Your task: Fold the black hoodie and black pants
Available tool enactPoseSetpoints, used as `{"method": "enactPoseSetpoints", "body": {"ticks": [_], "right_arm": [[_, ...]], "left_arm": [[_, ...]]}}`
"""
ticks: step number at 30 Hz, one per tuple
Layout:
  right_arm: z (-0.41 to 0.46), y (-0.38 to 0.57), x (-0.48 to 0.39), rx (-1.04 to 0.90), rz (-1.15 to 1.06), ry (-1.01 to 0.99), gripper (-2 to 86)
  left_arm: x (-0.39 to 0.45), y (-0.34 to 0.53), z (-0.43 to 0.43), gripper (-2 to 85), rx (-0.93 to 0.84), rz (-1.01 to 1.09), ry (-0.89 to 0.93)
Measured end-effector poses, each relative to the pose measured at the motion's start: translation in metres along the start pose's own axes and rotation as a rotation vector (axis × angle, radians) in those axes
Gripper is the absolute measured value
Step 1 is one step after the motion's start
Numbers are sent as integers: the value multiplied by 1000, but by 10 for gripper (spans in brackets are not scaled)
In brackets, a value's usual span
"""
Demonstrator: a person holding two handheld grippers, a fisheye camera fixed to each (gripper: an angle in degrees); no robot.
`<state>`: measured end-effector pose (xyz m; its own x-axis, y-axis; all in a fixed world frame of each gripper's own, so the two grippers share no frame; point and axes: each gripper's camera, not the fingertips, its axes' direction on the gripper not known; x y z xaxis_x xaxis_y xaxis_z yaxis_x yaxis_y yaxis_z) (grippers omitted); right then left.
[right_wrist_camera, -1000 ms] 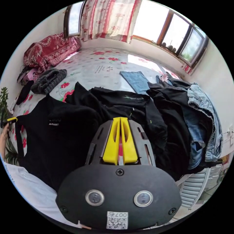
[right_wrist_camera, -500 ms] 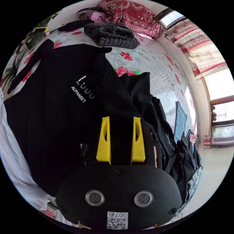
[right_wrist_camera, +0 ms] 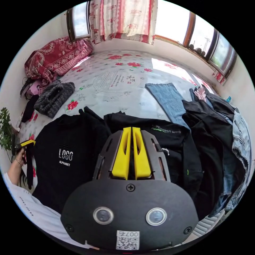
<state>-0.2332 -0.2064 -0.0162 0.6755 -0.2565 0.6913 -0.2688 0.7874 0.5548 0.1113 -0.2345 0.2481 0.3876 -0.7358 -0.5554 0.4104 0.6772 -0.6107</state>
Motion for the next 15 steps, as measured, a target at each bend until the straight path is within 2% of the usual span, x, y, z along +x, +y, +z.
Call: {"method": "enactPoseSetpoints", "body": {"ticks": [5, 10, 13, 15], "right_arm": [[-50, 146, 8, -47, -59, -159, 69], [-64, 282, -19, -235, -193, -111, 101], [-39, 335, -30, -424, -273, -45, 101], [-35, 349, -22, -405, -270, -57, 89]], "left_arm": [[-15, 59, -47, 53, 94, -89, 48], [-17, 137, -78, 56, 91, -145, 179], [0, 177, -86, 61, 54, -65, 207], [11, 196, -86, 62, 19, -5, 188]]}}
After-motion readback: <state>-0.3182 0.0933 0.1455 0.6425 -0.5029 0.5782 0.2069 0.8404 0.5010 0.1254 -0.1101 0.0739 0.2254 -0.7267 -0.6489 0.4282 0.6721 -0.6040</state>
